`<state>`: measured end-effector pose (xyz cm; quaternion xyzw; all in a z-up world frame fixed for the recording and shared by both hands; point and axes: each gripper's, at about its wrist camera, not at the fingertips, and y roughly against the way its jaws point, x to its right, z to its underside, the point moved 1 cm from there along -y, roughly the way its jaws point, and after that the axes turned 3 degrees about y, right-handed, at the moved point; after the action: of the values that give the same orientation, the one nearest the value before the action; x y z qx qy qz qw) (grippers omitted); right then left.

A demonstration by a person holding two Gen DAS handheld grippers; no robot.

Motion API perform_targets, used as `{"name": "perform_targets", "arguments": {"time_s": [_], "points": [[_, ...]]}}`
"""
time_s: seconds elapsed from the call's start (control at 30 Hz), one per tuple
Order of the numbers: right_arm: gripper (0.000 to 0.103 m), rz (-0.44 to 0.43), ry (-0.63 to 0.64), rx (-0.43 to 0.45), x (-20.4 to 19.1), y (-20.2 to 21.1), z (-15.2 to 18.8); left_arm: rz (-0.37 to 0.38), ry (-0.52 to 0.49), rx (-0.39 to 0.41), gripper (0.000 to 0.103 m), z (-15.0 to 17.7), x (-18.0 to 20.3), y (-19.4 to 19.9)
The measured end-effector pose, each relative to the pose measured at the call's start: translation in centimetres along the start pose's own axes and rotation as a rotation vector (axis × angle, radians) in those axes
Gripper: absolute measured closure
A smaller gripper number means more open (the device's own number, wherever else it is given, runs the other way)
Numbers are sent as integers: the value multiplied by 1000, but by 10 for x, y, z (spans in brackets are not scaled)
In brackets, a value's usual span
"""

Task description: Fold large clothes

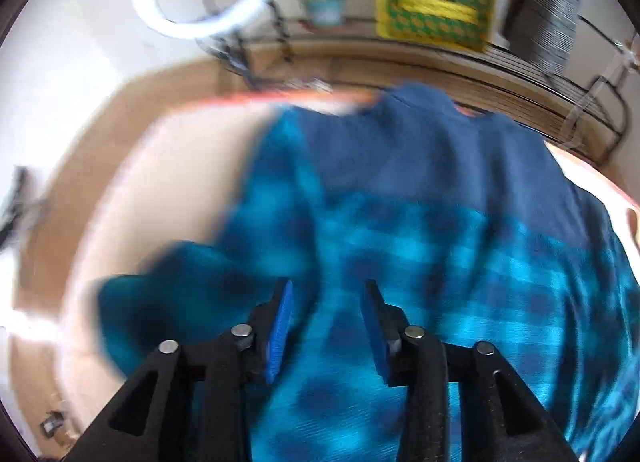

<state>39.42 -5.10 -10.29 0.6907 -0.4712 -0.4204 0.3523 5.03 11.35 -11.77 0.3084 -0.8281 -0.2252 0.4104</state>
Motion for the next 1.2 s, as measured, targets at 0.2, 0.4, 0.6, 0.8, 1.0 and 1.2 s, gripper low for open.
{"name": "perform_targets", "arguments": {"time_s": [0.2, 0.4, 0.6, 0.8, 1.0, 1.2], "points": [[28, -35, 281, 25, -99, -4, -11, -198, 282, 11, 74, 2, -64, -10], [44, 132, 413, -76, -123, -47, 7, -288, 376, -40, 74, 11, -98, -35], [97, 122, 383, -81, -109, -47, -1, -329, 333, -81, 97, 22, -98, -62], [96, 54, 204, -11, -90, -50, -23, -394, 313, -56, 99, 29, -90, -55], [73, 21, 158, -56, -81, -46, -8, -427, 306, 3, 96, 27, -85, -37], [70, -31, 139, 57, -50, 73, 23, -383, 333, 86, 95, 24, -81, -16]]}}
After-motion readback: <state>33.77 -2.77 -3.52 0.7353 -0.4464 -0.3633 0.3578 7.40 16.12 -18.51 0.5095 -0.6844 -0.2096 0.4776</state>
